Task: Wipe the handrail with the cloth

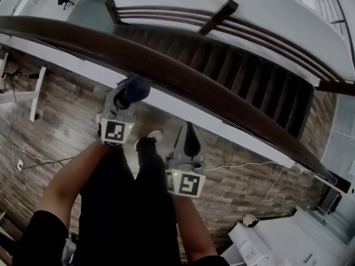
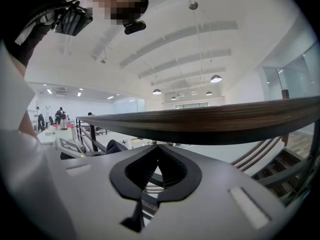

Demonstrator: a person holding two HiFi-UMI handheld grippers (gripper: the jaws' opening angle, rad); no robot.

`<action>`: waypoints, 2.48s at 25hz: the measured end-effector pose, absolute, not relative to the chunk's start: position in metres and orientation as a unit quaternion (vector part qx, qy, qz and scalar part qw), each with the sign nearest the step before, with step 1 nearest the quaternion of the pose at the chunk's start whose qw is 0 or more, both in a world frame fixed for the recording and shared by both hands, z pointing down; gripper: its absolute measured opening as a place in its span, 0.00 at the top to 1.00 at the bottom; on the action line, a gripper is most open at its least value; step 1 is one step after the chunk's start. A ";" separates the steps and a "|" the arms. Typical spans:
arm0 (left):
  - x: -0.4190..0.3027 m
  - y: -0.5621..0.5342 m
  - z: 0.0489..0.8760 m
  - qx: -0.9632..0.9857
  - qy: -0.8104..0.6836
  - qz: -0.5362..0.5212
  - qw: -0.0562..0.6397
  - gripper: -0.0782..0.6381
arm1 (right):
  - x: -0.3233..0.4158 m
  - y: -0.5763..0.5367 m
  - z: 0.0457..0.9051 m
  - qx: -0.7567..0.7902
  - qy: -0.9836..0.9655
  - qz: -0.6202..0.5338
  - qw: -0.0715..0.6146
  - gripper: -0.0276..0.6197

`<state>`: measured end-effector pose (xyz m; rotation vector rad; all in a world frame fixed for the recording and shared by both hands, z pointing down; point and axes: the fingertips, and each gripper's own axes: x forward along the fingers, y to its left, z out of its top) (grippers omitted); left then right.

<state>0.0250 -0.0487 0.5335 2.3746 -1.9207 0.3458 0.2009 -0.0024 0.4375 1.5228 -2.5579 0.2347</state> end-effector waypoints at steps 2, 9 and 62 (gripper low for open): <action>-0.001 -0.041 0.540 0.761 -0.636 0.119 0.039 0.78 | 0.179 -0.006 0.436 0.494 -0.863 0.077 0.079 0.95; -0.126 -0.019 0.569 0.690 -0.703 0.151 0.083 0.78 | 0.099 -0.003 0.435 0.449 -0.885 0.080 0.091 0.95; -0.407 -0.060 0.701 0.677 -0.686 0.213 0.158 0.78 | -0.174 -0.010 0.436 0.463 -0.879 0.082 0.079 0.95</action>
